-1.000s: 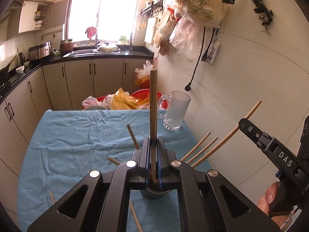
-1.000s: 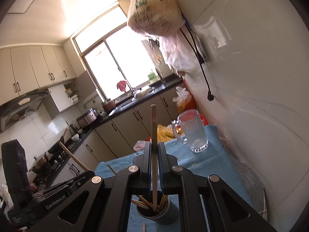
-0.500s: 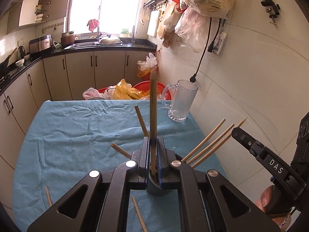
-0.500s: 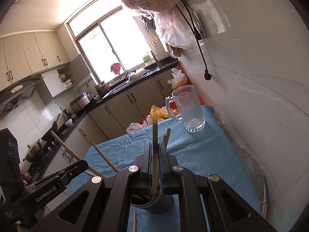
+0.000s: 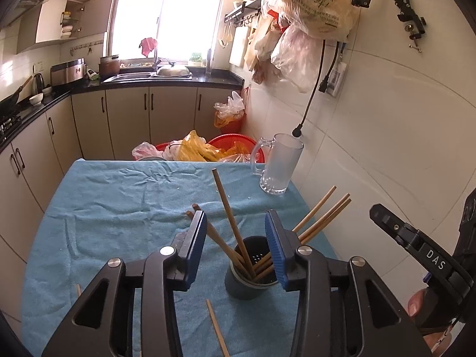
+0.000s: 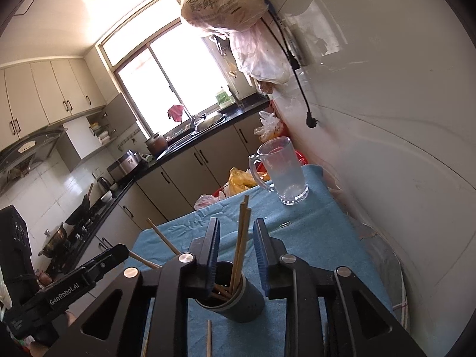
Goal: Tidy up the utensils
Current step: 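Lower the left tool's chopstick into the holder and open while the right tool releases its own, then move both open tools back over the remaining chopsticks on the cloth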
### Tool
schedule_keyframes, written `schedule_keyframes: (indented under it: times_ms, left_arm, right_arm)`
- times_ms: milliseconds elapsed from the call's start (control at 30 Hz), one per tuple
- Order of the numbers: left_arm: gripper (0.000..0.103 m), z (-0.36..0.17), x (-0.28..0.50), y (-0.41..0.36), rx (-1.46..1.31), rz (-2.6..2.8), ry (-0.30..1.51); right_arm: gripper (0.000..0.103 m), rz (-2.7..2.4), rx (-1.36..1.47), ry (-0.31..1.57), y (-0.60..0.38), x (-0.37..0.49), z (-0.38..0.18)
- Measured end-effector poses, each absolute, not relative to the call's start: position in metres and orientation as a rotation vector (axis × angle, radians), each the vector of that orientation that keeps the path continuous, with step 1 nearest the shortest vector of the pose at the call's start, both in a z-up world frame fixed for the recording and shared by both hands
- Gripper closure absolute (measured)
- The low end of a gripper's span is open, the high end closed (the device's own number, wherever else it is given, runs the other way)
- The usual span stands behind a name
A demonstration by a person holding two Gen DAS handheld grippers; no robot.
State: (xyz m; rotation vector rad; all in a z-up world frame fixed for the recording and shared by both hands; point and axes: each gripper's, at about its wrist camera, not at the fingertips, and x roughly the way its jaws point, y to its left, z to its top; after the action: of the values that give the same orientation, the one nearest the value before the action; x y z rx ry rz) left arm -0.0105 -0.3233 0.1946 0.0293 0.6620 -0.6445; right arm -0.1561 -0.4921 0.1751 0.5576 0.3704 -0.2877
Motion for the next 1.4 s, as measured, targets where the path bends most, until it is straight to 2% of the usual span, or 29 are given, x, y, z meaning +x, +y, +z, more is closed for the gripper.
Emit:
schedule_keyframes:
  times_ms: [233,567,833,1100,1400]
  left_arm:
    - [0.059,0.201,-0.022,-0.306,0.004,-0.634,0.648]
    - [0.058,0.186,-0.042,-0.248,-0.023,-0.596,0.672]
    - [0.058,0.139,-0.044,-0.17,-0.048,-0.488,0.772]
    - [0.058,0.063,-0.027,-0.093,-0.148,-0.374,0.983]
    - [0.058,0.031,0.012,-0.097,-0.16,-0.338,1.074]
  right_arm:
    - [0.07,-0.29,0.584,0.383,-0.488,-0.175,0.166]
    - [0.07,-0.243,0.575,0.463,-0.456,-0.185,0.145]
    - [0.07,-0.158,0.515,0.588,-0.402,-0.172,0.113]
    - [0.07,-0.112,0.486,0.705,-0.364,-0.157,0.076]
    - [0.07,-0.085,0.454,0.74,-0.339,-0.151,0.07]
